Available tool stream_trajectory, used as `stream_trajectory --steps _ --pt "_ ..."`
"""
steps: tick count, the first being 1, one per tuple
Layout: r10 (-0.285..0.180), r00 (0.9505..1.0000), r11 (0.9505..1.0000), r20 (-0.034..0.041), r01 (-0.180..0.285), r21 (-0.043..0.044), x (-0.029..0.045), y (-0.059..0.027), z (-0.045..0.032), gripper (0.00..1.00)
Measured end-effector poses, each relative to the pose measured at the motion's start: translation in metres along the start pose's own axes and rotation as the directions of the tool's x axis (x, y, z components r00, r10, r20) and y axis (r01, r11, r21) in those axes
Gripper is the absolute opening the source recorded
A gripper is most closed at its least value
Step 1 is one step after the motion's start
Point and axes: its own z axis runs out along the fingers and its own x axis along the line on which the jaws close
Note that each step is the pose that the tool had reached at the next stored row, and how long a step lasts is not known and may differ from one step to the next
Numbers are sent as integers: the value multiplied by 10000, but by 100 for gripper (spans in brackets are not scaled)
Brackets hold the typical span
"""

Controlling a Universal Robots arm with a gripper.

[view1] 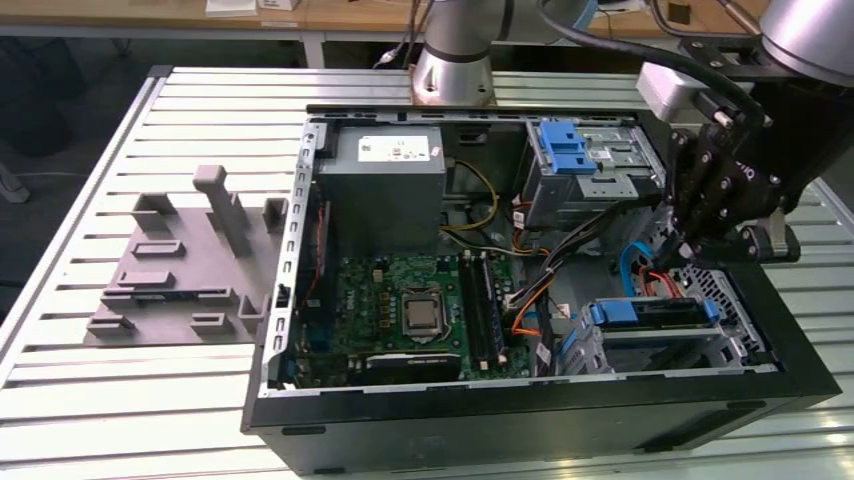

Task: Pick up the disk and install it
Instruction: 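Insert the second disk wire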

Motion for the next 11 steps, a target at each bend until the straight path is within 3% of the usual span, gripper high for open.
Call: stream_trajectory --steps 7,8,11 --pt "-9 10000 10000 -17 9 1 -58 2 -1 11" --pt "-9 10000 10000 -18 9 1 -64 3 -2 18" --pt "-10 10000 10000 -21 10 1 -81 3 -2 19"
